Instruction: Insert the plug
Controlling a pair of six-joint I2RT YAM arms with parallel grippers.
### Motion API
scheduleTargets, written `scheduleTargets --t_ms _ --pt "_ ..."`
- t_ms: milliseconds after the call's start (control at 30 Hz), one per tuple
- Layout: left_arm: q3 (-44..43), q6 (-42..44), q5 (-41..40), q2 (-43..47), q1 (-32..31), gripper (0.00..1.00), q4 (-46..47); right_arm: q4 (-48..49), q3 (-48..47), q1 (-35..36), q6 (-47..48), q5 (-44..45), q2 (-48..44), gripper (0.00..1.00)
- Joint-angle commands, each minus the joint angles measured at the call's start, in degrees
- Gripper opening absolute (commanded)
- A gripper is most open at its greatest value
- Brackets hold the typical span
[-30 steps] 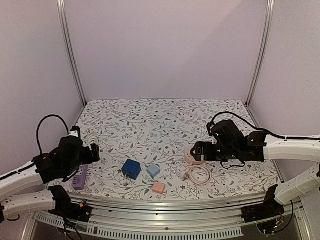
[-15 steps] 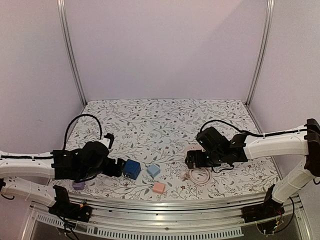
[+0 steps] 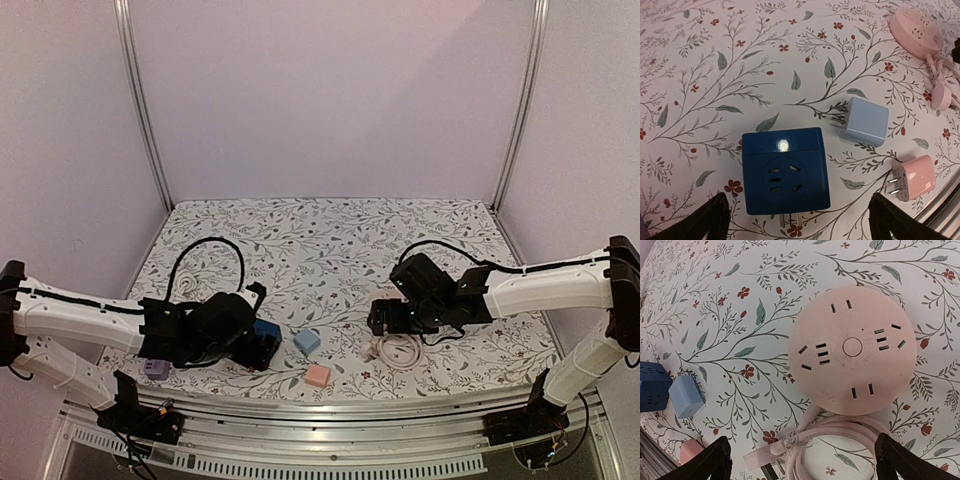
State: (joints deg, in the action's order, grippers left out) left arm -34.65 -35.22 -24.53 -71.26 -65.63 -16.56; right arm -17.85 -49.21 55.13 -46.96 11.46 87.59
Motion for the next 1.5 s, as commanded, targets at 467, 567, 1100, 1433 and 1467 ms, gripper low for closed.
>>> scheduleTargets --t_ms 467,567,1100,1433,1467 --pt "-2.2 0.4 -3.7 -6.8 -0.8 0.80 0.2 2.7 2.8 0.4 0.8 -2.3 -5.4 0.99" --pt "-2.0 0.3 -3.6 -7.1 -0.4 0.80 0.4 2.6 2.8 0.4 0.9 -2.3 -5.6 0.99" --pt "-1.3 0.9 -1.9 -7.4 1.3 0.79 0.2 3.0 3.3 0.4 0.6 -2.5 -6.0 0.99" --pt "-1.0 1.9 1.1 -9.0 3.2 0.65 3.1 3.2 3.2 0.5 0.3 -2.8 -5.5 0.99" --pt "-1.0 2.0 1.2 -9.3 3.2 0.65 3.2 3.3 3.3 0.5 0.3 -2.8 -5.5 0.99"
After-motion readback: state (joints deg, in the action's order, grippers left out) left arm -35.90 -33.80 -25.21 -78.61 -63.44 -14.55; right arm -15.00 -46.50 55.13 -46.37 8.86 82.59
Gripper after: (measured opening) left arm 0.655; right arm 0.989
